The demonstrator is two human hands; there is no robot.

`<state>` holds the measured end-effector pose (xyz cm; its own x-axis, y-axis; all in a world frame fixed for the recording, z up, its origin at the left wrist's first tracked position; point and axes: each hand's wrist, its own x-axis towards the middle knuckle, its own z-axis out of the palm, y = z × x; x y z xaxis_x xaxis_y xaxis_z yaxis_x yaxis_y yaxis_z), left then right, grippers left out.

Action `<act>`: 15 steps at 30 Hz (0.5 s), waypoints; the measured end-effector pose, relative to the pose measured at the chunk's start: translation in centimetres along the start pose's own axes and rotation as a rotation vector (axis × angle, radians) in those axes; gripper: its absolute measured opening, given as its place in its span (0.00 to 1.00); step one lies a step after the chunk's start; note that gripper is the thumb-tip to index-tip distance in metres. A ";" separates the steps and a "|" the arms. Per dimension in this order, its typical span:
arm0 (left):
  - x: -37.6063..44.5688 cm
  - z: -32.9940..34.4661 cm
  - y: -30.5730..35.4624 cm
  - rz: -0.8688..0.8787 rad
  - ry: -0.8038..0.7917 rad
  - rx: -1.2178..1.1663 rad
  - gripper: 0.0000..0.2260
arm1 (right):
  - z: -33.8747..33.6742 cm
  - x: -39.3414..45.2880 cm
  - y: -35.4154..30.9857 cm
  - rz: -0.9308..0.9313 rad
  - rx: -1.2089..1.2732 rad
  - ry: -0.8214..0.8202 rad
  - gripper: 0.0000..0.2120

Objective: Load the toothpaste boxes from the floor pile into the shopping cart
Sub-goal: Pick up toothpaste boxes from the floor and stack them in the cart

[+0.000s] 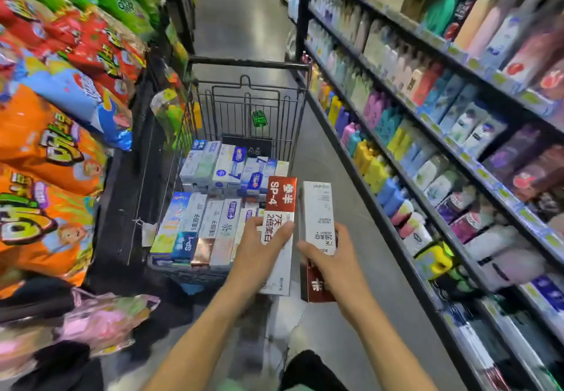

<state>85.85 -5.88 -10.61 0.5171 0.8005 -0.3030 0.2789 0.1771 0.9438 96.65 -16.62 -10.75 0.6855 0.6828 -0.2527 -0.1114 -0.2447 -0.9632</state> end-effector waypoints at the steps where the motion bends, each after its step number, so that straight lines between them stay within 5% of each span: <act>1: 1.3 0.1 0.2 -0.013 0.027 -0.011 0.20 | 0.0 1.7 -0.2 -0.002 -0.004 -0.021 0.23; 7: 8.3 0.6 2.3 -0.054 0.151 -0.089 0.25 | 0.7 10.5 -2.0 0.005 0.002 -0.151 0.25; 15: 16.1 -0.7 2.9 -0.095 0.279 0.116 0.25 | 3.2 18.8 -1.9 0.050 0.050 -0.186 0.23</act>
<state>94.39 7.94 -12.62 0.2464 0.9126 -0.3263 0.4140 0.2053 0.8868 107.46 -1.07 -14.00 0.5343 0.7868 -0.3089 -0.1808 -0.2506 -0.9510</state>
